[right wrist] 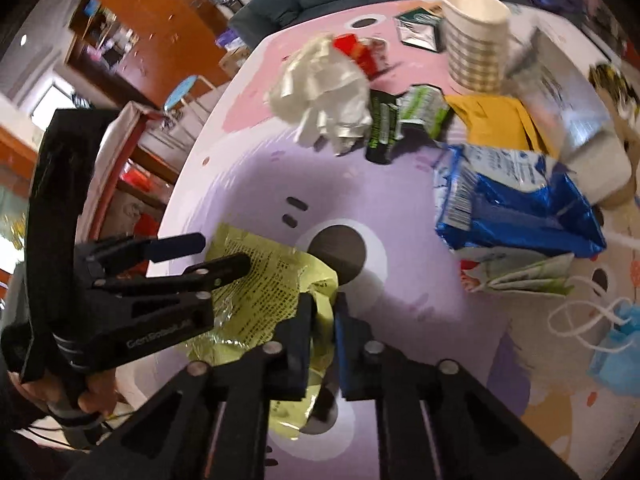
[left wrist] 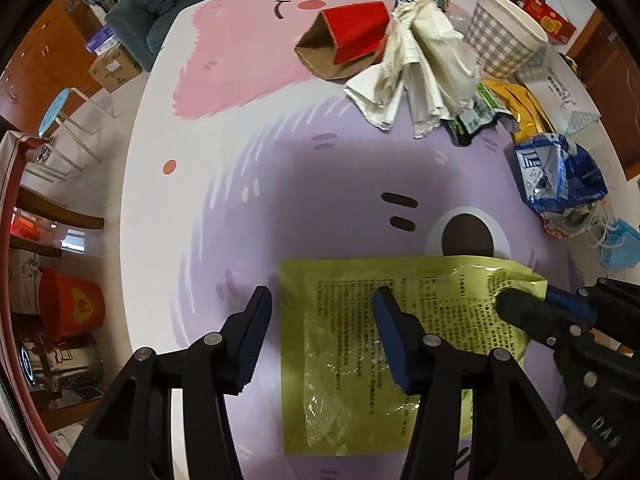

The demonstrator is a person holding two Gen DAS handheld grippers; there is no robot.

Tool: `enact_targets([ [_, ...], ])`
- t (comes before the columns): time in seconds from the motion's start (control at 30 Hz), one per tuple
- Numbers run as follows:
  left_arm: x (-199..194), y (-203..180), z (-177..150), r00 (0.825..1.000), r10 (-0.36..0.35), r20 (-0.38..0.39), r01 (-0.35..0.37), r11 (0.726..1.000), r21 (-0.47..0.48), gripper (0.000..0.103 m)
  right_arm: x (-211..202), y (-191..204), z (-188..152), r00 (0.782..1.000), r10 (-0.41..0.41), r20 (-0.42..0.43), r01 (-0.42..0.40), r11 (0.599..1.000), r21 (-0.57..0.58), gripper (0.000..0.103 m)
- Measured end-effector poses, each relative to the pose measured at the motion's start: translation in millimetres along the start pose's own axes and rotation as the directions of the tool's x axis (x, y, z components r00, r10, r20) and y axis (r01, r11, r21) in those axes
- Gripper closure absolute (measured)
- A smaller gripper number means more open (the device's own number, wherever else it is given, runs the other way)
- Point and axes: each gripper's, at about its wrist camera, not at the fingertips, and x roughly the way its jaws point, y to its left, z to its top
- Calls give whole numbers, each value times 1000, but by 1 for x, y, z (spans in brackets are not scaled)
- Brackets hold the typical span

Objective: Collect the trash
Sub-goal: 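Lift the yellow-green bag with the right gripper away from the table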

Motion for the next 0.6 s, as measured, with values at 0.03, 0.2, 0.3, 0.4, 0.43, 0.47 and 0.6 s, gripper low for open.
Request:
enact_targets([
  [0.03, -1, -1, 0, 1000, -1, 2, 1, 1000, 5, 52, 0, 5, 1, 1000, -13, 1, 13, 1000, -10, 96],
  [0.2, -15, -9, 2, 1000, -10, 27, 9, 999, 42, 52, -7, 14, 0, 999, -54, 6, 54, 998, 31, 97],
  [0.3, -23, -14, 5, 999, -19, 40, 16, 997, 69, 52, -15, 11, -4, 997, -79, 19, 78, 995, 63, 98],
  [0.4, -29, -24, 7, 998, -32, 54, 26, 995, 99, 52, -25, 5, -9, 993, -112, 24, 109, 989, 96, 99],
  [0.43, -32, -28, 9, 998, -38, 57, 31, 993, 110, 52, -29, 1, -12, 993, -120, 24, 116, 987, 112, 99],
  [0.47, -34, -31, 11, 997, -46, 60, 39, 992, 121, 52, -33, -6, -17, 992, -127, 26, 122, 985, 123, 99],
  [0.6, -41, -52, 18, 995, -80, 63, 70, 986, 154, 52, -55, -25, -31, 981, -186, 50, 175, 969, 173, 99],
])
